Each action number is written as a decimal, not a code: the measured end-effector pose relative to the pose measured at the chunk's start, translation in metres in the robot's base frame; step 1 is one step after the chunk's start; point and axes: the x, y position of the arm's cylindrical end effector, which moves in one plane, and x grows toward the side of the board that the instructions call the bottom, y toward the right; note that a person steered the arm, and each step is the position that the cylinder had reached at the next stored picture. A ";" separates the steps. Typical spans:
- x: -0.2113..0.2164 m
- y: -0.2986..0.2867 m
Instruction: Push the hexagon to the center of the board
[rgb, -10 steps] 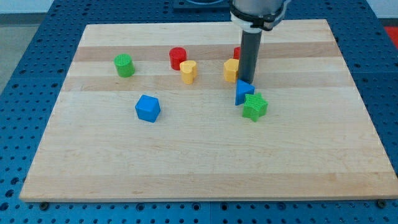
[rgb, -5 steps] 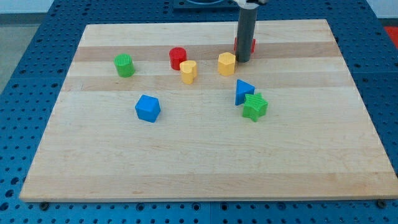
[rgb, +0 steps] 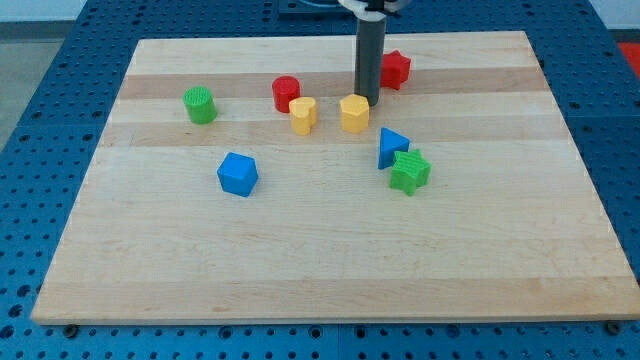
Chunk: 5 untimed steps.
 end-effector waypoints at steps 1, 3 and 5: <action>0.016 -0.001; 0.031 -0.014; 0.047 -0.020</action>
